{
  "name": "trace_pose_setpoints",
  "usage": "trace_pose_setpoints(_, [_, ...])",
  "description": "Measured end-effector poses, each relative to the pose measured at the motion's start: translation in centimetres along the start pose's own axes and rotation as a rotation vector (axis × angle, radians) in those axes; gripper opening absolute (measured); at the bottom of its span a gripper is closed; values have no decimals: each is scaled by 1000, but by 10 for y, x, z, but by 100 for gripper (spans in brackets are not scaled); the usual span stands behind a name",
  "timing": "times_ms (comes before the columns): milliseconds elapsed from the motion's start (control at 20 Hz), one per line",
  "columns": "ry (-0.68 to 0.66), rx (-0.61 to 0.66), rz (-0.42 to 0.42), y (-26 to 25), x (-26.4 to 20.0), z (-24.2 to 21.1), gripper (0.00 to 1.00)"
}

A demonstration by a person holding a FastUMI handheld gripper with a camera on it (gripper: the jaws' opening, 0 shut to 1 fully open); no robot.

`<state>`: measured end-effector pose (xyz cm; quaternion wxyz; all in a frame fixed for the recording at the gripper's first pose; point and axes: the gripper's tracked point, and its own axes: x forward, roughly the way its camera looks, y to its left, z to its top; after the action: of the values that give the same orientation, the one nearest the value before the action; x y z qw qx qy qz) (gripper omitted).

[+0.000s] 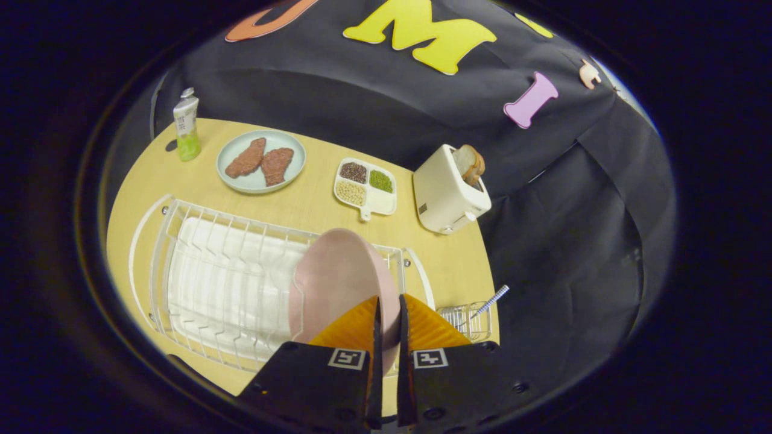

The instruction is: Take the plate from the dish rack, then take the spoon from the basket and place it into the plate.

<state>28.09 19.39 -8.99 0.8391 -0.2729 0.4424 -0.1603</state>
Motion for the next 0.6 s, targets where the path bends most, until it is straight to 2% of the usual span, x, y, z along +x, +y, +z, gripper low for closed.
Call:
trace_pose_setpoints(400, [-108,28,-109,-13,-16,13,11])
trace_pose_setpoints(600, [-182,75,-126,-32,-26,15,11])
